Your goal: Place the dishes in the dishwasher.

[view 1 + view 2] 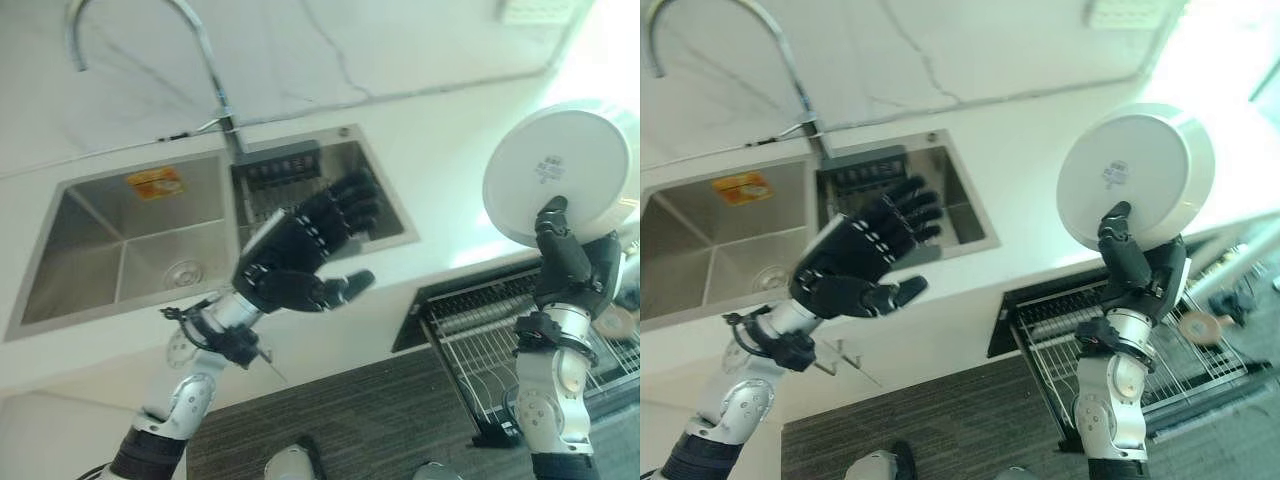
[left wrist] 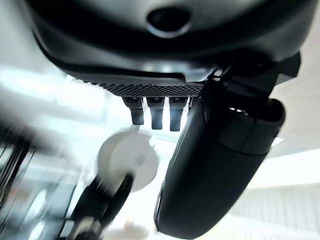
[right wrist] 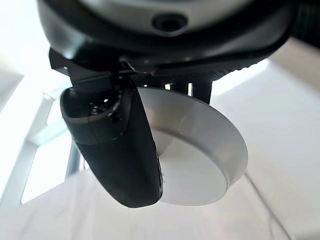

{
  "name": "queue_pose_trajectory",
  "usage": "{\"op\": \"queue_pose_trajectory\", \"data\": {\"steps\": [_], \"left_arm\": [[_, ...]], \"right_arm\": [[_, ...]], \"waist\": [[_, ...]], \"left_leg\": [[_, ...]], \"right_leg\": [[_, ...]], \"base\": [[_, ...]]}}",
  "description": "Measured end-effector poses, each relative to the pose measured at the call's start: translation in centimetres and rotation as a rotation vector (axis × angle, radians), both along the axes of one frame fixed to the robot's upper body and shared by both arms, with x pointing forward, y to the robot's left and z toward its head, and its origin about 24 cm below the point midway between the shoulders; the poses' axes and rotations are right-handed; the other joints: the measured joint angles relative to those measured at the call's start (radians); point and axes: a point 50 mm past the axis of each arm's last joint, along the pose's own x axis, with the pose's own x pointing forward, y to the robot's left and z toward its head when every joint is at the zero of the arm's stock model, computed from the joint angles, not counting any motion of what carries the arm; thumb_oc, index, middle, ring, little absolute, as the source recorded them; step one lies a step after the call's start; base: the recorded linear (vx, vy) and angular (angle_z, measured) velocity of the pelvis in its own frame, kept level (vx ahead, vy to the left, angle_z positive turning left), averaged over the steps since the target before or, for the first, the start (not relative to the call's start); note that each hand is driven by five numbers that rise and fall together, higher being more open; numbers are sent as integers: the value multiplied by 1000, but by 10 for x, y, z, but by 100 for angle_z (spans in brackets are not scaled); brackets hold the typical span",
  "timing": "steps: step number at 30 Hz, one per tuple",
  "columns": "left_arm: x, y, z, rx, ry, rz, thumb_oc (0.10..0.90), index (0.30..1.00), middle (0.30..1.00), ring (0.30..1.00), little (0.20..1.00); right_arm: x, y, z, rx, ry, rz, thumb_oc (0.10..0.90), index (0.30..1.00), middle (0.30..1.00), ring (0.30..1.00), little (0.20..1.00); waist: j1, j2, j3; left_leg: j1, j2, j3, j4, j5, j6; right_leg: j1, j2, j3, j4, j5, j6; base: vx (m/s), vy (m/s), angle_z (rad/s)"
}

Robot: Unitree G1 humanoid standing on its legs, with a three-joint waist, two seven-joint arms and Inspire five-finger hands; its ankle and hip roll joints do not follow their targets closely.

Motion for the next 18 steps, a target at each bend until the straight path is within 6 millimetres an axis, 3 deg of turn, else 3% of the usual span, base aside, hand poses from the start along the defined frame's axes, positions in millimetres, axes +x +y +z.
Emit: {"op": "queue_pose_trajectory", "data": {"steps": [2, 4, 5, 6, 7, 9, 10, 11, 13, 14, 15, 18], "left_arm": [[-6, -2, -7, 16, 33, -38, 800, 900, 900, 900, 900], [-16, 1, -8, 23, 42, -42, 800, 900, 900, 900, 900], [-23, 0, -13, 17, 65, -54, 800, 900, 900, 900, 900], [-25, -2, -17, 12, 89, -65, 800, 900, 900, 900, 900], [-30, -5, -24, 0, 122, -81, 800, 900, 900, 900, 900], [-31, -10, -29, -17, 146, -95, 800, 900, 900, 900, 900], [-33, -12, -36, -20, 175, -96, 800, 900, 900, 900, 900], [-36, -12, -44, -14, 208, -93, 800, 900, 900, 900, 900], [-37, -12, -56, 26, 251, -77, 800, 900, 900, 900, 900], [-36, -10, -61, 56, 259, -48, 800, 900, 900, 900, 900], [-33, -3, -72, 98, 294, 17, 800, 900, 900, 900, 900], [-38, 13, -99, 136, 407, 147, 800, 900, 900, 900, 900]], "right_arm": [[-8, -13, -5, -12, 32, -53, 400, 300, 300, 300, 300], [-9, -15, -2, -44, 34, -46, 400, 300, 300, 300, 300], [-9, -16, -1, -53, 32, -44, 400, 300, 300, 300, 300], [-9, -15, -1, -54, 34, -39, 400, 300, 300, 300, 300], [-8, -14, 0, -59, 31, -29, 400, 300, 300, 300, 300], [-7, -18, 3, -76, 30, -16, 400, 300, 300, 300, 300], [-3, -16, 6, -68, 16, 15, 400, 300, 300, 300, 300], [1, -9, 6, -52, 6, 51, 400, 300, 300, 300, 300], [3, -3, 5, -57, 6, 112, 400, 300, 300, 300, 300], [4, -2, 5, -60, 2, 133, 400, 300, 300, 300, 300], [5, 1, 5, -56, -6, 180, 400, 300, 300, 300, 300], [5, 9, 5, -95, -25, 256, 400, 300, 300, 300, 300]], "waist": [[-29, 3, -2], [-21, 1, -14], [-7, 19, -22], [-16, 25, -26], [-30, 40, -35], [-37, 62, -49], [-24, 61, -50], [-7, 66, -50], [-6, 64, -48], [-6, 64, -48], [-4, 65, -49], [13, 65, -49]], "left_leg": [[0, 62, -3, -7, 38, -40], [10, 94, 33, -41, 81, -62], [20, 130, 41, -59, 109, -72], [35, 143, 42, -96, 153, -82], [57, 169, 57, -135, 221, -66], [51, 186, 55, -171, 339, -105], [43, 199, 41, -163, 390, -112], [30, 207, 36, -118, 369, -125], [28, 137, 16, -95, 260, -141], [28, 100, 14, -75, 202, -125], [31, 34, 19, -45, 124, -111], [33, -95, 45, 15, -12, -11]], "right_leg": [[-36, 21, -37, 74, -62, -39], [-92, 35, -40, 145, -93, -73], [-110, 80, -22, 152, -102, -103], [-121, 99, -21, 180, -125, -120], [-133, 134, -19, 202, -152, -156], [-165, 166, -17, 220, -170, -187], [-171, 169, 2, 217, -170, -213], [-175, 184, 21, 207, -163, -228], [-168, 189, 31, 178, -149, -249], [-165, 190, 29, 161, -141, -256], [-151, 200, 19, 125, -125, -252], [-141, 233, -15, 46, -84, -220]], "base": [[-110, -724, -22], [-87, -583, -55], [-72, -532, -63], [-77, -551, -60], [-96, -594, -28], [-83, -491, -27], [-30, -206, -51], [-45, -175, -58], [-46, -89, -29], [0, 0, 0], [-20, -3, 14], [-45, 42, 20]]}}
